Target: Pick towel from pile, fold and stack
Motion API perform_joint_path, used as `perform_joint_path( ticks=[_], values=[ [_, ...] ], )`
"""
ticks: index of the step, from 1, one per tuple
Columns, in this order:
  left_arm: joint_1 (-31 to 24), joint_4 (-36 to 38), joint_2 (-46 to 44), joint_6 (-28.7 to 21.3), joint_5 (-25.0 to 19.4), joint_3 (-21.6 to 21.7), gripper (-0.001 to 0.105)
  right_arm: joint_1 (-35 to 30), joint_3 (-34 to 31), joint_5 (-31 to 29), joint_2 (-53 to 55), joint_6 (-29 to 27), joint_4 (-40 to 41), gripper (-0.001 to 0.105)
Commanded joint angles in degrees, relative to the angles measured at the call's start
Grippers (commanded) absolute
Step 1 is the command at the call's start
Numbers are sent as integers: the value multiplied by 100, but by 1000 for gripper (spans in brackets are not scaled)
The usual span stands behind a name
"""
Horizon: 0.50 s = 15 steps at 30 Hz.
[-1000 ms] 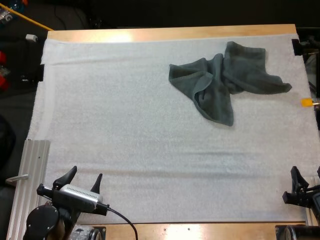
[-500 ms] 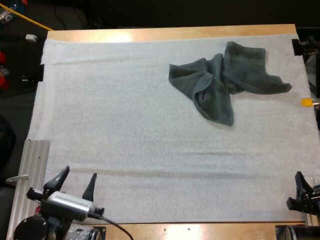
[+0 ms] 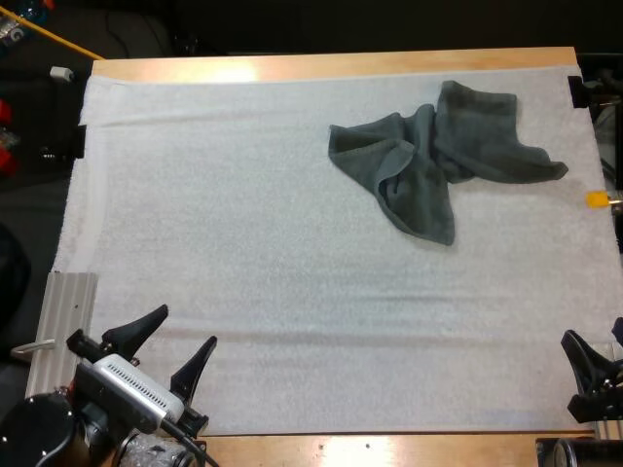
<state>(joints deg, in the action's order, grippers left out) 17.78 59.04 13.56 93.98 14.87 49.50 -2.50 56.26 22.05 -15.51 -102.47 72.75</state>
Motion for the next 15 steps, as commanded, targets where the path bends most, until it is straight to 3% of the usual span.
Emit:
perform_joint_path(
  ticks=[1, 7, 15],
  values=[
    [56, -38, 83, 71, 53, 110, 60, -1, 170, 242, -126, -13, 134, 62],
    [107, 34, 438, 71, 102, 385, 60, -1, 707, 786, -676, -13, 288, 62],
    [107, 40, 454, 71, 119, 383, 60, -1, 731, 1291, -1640, 314, -141, 62]
  ],
)
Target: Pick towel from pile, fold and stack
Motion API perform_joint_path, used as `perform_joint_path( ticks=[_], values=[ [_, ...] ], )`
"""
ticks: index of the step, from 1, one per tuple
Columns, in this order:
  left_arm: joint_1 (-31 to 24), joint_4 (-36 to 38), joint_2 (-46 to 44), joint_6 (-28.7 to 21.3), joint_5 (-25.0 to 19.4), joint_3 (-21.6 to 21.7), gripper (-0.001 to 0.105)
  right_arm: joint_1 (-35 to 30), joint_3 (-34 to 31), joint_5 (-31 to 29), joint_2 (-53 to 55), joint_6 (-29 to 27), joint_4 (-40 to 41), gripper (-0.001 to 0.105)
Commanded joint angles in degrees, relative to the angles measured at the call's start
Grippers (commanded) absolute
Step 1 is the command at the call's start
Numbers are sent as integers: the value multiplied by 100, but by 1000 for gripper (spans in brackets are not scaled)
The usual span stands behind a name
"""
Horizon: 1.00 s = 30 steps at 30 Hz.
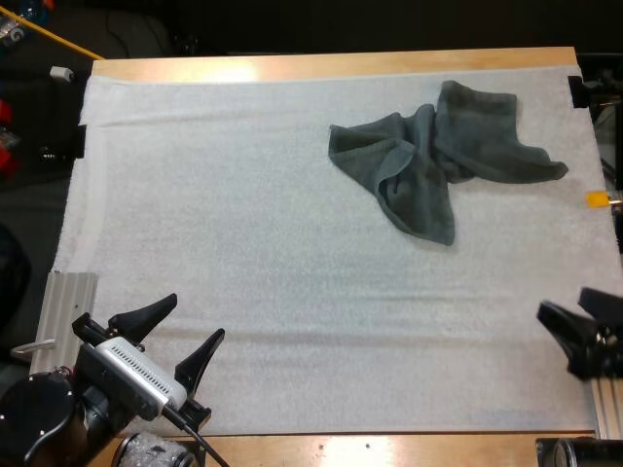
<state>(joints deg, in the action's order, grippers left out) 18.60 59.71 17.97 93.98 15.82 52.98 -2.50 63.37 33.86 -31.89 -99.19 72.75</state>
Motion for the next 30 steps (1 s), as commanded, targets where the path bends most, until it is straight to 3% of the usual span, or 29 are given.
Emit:
perform_joint_path(
  ticks=[1, 8, 15, 20, 30],
  values=[
    [24, -27, 14, 71, 24, 36, 60, -1, 20, 107, -131, 17, -268, 62],
    [24, -27, 14, 71, 24, 36, 60, 434, 20, -281, -975, 603, -1443, 62],
    [24, -27, 14, 71, 24, 36, 60, 1837, 20, -1862, -2111, 1097, -2221, 62],
    [24, -27, 14, 71, 24, 36, 60, 2571, 20, -2591, -2996, 1570, -2886, 62],
    [24, 396, 14, 71, 24, 36, 60, 3085, 20, -3125, -4863, 2532, -3963, 62]
  ],
)
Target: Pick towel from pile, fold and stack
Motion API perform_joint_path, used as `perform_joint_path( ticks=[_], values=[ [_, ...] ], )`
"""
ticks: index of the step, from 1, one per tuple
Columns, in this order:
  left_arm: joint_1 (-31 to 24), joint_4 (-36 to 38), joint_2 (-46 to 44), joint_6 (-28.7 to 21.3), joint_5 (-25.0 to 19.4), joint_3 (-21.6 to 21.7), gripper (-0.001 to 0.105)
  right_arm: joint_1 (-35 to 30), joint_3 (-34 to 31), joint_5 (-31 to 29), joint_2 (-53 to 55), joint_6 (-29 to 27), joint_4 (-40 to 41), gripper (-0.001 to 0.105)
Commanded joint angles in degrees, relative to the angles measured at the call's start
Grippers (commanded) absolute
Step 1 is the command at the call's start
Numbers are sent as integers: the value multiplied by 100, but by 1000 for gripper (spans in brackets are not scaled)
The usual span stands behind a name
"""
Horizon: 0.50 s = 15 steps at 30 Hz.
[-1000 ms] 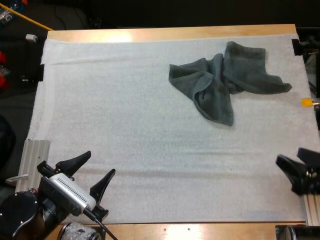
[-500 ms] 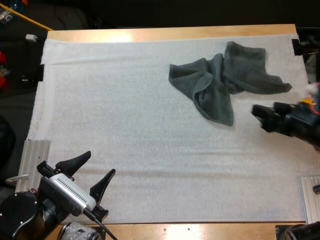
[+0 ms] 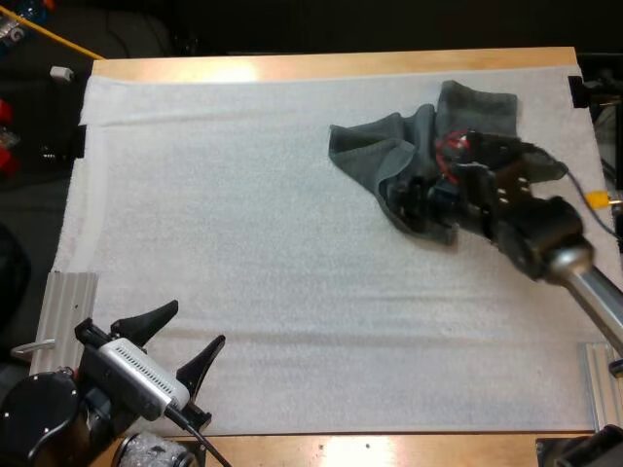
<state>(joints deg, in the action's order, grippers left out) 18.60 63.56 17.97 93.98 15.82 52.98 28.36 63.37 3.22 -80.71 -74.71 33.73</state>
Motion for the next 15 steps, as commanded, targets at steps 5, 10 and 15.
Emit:
perform_joint_path(
  ticks=[5, 10, 15],
  values=[
    [24, 297, 14, 71, 24, 36, 60, 0, 20, -95, -683, 308, -430, 62],
    [24, 636, 14, 79, 24, 36, 60, 0, 20, -288, -1288, 532, -902, 62],
    [24, 843, 14, 176, 43, 36, 60, -18, 48, -942, -1808, 564, -1259, 62]
  ],
)
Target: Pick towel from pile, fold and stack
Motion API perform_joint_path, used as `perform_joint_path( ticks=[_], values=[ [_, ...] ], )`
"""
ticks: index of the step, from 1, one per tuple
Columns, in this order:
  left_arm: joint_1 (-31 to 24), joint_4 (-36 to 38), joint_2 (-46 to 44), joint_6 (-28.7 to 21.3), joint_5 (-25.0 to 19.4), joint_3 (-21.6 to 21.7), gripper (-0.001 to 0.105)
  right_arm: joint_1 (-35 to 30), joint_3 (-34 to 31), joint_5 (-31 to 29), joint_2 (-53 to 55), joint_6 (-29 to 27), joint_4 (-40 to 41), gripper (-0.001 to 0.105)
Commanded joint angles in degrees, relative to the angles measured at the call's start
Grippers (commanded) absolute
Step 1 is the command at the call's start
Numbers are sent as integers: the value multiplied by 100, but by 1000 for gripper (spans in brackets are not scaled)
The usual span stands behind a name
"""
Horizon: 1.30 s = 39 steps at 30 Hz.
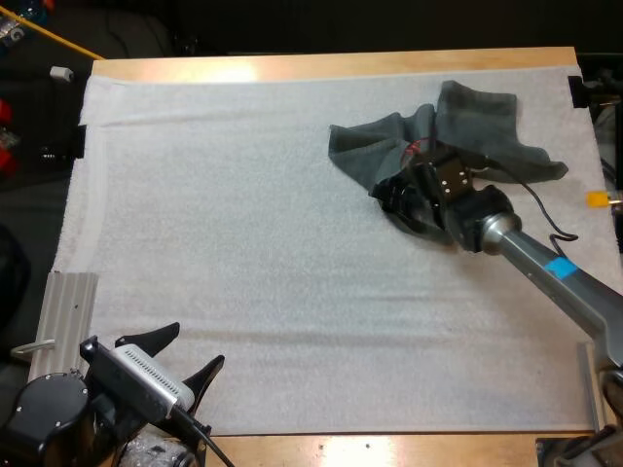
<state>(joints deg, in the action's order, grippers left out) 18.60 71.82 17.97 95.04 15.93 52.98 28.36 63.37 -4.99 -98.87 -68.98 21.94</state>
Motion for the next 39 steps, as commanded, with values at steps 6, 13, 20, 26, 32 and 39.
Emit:
perform_joint_path(
  ticks=[6, 13, 20, 26, 32, 39],
  values=[
    [24, 43, 14, 154, 187, 36, 60, -18, 443, -301, -637, -272, -298, 62],
    [24, 43, 14, 277, 380, 36, 60, -18, 1033, -508, -1254, -327, 162, 61],
    [24, 30, 14, 303, 446, 36, 60, -18, 1148, -651, -1263, -789, 878, 4],
    [24, 22, 14, 303, 446, 36, 60, -8, 1169, -633, -773, -1804, 1359, 0],
    [24, 8, 14, 303, 446, 36, 60, -8, 1179, -563, 344, -2435, 1438, 0],
    [24, -6, 14, 303, 446, 36, 60, 4, 1178, 475, 1862, -2474, 1471, 0]
  ],
)
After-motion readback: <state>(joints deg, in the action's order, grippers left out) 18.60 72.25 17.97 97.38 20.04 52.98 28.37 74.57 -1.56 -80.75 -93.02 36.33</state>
